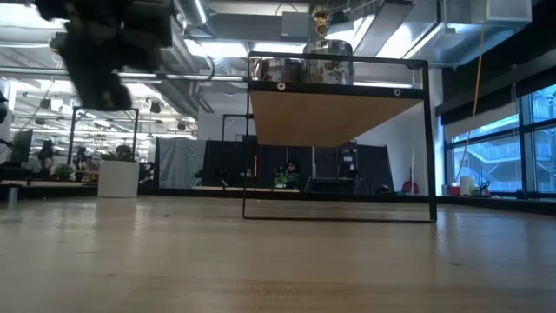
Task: Pick & Place candle stick holders
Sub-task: Put the gold candle holder on the shelf
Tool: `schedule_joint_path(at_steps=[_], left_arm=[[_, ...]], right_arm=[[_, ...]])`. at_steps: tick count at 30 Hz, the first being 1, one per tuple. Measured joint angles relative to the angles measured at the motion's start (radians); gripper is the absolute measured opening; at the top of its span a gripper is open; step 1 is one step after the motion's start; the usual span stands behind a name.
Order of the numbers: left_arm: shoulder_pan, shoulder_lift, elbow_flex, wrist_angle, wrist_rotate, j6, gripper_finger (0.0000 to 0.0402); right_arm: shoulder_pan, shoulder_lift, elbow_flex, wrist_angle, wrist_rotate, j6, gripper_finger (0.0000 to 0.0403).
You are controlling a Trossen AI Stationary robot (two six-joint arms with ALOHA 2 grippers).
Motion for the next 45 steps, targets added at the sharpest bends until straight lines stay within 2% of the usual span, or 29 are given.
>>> schedule_joint_path(at_steps=[3,5,10,15,18,22,28,31,33,35,38,41,45], left_arm=[[-0.026,0.001,-0.058,-0.001,0.122,-0.009,0.0002],[-0.053,0.001,-0.086,0.000,0.166,0.009,0.0002],[-0.174,-0.003,-0.100,0.042,0.183,0.079,0.0002],[-0.298,-0.004,-0.058,0.218,0.212,-0.058,0.0002],[-0.374,0.001,0.017,0.252,0.195,-0.070,0.0002],[-0.468,0.044,0.147,0.247,0.047,-0.096,0.0002],[-0.554,0.264,0.412,0.225,-0.005,-0.119,0.0002],[-0.605,0.393,0.581,0.120,-0.095,-0.067,0.0002],[-0.633,0.470,0.685,-0.011,-0.181,-0.016,0.0002],[-0.649,0.538,0.762,-0.148,-0.214,0.028,0.0002],[-0.659,0.608,0.813,-0.295,-0.189,0.074,0.0002],[-0.660,0.663,0.815,-0.383,-0.112,0.098,0.0006],[-0.666,0.738,0.815,-0.435,-0.048,0.093,0.0041]], right_arm=[[0.009,0.022,0.000,0.081,0.000,0.021,0.0378],[0.015,0.046,0.000,0.142,0.001,0.019,0.0378],[0.031,0.123,0.000,0.284,0.062,0.021,0.0378],[0.047,0.185,0.000,0.457,0.105,-0.042,0.0378],[0.062,0.198,0.000,0.522,0.107,-0.104,0.0378],[0.078,0.199,0.000,0.516,0.108,-0.132,0.0378],[0.101,0.199,0.000,0.507,0.106,-0.142,0.0378],[0.120,0.198,0.000,0.505,0.104,-0.161,0.0378],[0.135,0.197,0.000,0.504,0.098,-0.177,0.0378],[0.153,0.197,0.000,0.504,0.097,-0.191,0.0378],[0.177,0.196,0.000,0.491,0.097,-0.205,0.0378],[0.196,0.196,0.000,0.470,0.097,-0.206,0.0378],[0.210,0.195,0.000,0.456,0.098,-0.206,0.0378]])
